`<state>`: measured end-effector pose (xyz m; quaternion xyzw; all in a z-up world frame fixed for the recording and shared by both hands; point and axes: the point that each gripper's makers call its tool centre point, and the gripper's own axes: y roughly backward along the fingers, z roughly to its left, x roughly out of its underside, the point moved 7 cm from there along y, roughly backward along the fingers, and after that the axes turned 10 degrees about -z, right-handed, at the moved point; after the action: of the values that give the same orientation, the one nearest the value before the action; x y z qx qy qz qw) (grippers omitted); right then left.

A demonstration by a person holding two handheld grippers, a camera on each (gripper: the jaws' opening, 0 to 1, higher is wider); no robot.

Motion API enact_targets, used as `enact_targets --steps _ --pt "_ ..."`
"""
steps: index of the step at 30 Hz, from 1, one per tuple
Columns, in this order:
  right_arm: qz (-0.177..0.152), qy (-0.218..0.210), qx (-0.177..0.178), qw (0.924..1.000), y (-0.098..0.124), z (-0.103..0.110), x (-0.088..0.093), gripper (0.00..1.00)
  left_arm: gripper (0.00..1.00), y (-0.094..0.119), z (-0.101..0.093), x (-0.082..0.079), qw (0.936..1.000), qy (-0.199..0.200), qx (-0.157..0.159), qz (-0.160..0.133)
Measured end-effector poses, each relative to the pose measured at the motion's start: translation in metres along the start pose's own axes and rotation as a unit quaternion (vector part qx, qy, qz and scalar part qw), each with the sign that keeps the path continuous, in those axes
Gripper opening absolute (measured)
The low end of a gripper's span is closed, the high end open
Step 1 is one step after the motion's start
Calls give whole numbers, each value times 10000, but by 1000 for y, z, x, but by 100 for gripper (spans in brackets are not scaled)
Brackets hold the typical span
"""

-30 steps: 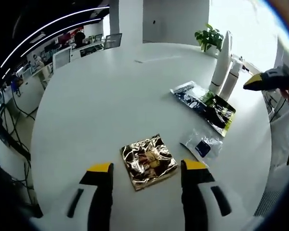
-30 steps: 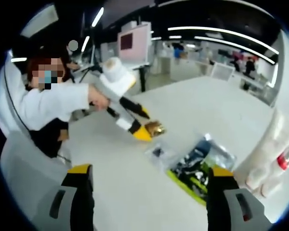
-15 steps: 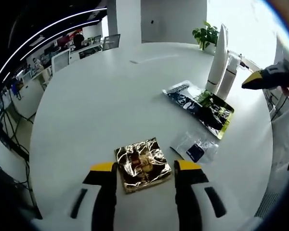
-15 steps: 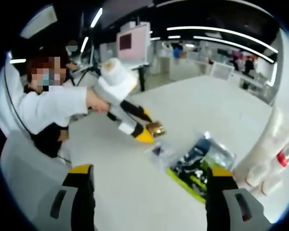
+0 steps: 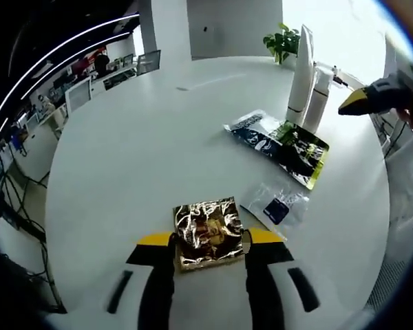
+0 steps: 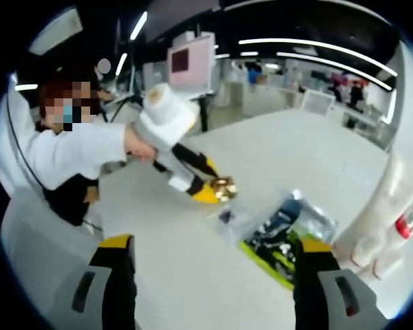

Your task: Arrange the skincare products in the storage area until every visible bottle or jar stands upright without overlapping.

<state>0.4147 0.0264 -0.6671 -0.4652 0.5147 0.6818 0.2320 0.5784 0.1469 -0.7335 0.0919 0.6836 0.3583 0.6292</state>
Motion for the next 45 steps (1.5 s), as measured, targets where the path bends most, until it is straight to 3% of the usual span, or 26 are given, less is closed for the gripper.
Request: enact_targets --steps 7,10,11,13,16,19,21,31,45 --pt "9 21 -51 10000 -1 3 0 94 36 10 1 -4 9999 56 31 -158" --pt "-19 15 -62 10000 -2 4 0 91 10 14 3 -10 9990 -68 19 -450" --pt "-32 -1 -61 10000 -2 4 -1 91 11 17 3 -11 9990 -9 -9 -455" --pt "-32 -9 -54 10000 -3 3 -1 91 24 15 3 -7 9995 -54 20 -320" --pt "-18 19 -58 10000 -2 4 -1 91 29 11 6 0 9998 -113 16 -170" --pt "-39 4 -53 10000 -1 4 -1 91 42 13 11 2 9997 -199 -52 -129" --pt "-16 2 -37 10000 -1 3 0 90 43 13 17 -1 9996 -125 -42 -248" --pt "-1 -9 -70 10000 -2 3 2 90 60 1 37 3 9996 -193 42 -178" --pt "36 -14 -111 9999 -4 3 2 90 57 -4 43 6 9997 -34 231 -77"
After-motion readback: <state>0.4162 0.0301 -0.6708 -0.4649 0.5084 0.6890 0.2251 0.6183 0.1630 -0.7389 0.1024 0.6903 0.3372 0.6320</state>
